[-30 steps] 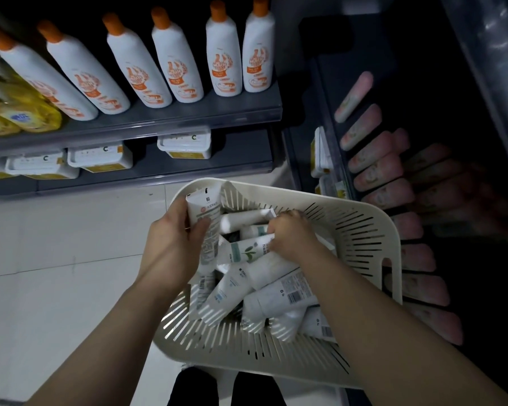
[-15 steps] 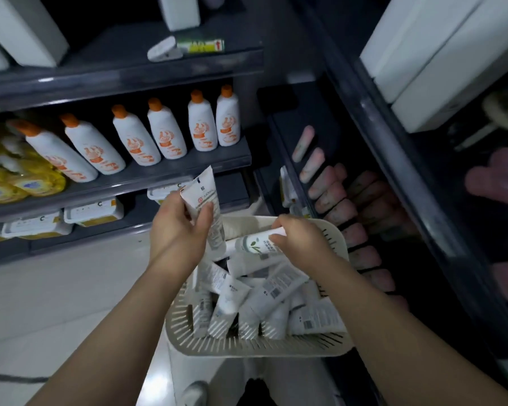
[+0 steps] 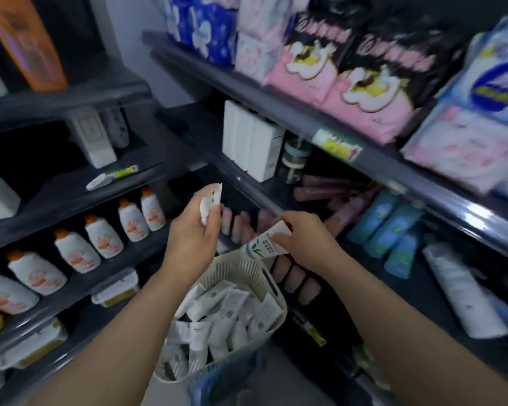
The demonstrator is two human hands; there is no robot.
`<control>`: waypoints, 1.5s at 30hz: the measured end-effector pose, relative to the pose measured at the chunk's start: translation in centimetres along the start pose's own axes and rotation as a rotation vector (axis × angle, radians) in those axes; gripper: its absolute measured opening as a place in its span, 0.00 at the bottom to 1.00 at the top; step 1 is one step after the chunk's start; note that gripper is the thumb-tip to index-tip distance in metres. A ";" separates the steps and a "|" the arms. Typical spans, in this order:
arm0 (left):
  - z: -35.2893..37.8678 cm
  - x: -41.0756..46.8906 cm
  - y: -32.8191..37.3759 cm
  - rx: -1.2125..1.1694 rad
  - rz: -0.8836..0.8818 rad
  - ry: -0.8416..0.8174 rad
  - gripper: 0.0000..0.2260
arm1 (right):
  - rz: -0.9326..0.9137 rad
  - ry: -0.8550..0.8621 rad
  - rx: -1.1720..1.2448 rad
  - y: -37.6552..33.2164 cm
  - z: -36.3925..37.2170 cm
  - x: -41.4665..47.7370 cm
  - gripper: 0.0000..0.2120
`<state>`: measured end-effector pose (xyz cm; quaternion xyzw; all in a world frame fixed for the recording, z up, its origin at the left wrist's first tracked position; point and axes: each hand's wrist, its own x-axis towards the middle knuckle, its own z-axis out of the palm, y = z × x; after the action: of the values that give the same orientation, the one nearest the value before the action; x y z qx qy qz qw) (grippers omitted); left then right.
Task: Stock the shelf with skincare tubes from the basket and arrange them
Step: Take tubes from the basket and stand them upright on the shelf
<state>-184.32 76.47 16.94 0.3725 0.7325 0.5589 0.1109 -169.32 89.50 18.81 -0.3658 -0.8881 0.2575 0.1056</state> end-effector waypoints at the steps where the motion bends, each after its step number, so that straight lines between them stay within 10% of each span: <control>1: 0.5 -0.3 1.6 -0.009 0.026 -0.043 0.13 | -0.001 0.035 -0.023 0.0 -1.8 -1.2 0.06; 22: 20.9 -14.0 34.9 -0.349 0.442 -0.368 0.25 | 0.124 0.525 -0.196 10.4 -34.0 -30.7 0.04; 33: 32.9 -21.7 46.1 -0.637 0.319 -0.537 0.04 | 0.284 0.636 -0.162 21.2 -45.1 -40.8 0.04; 45: 41.4 -16.4 54.6 0.002 0.589 -0.754 0.02 | 0.402 0.691 -0.093 28.2 -49.7 -40.2 0.05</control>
<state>-125.86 101.35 47.51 0.7412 0.5049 0.3918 0.2053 -105.34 96.99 45.77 -0.6018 -0.7217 0.0946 0.3286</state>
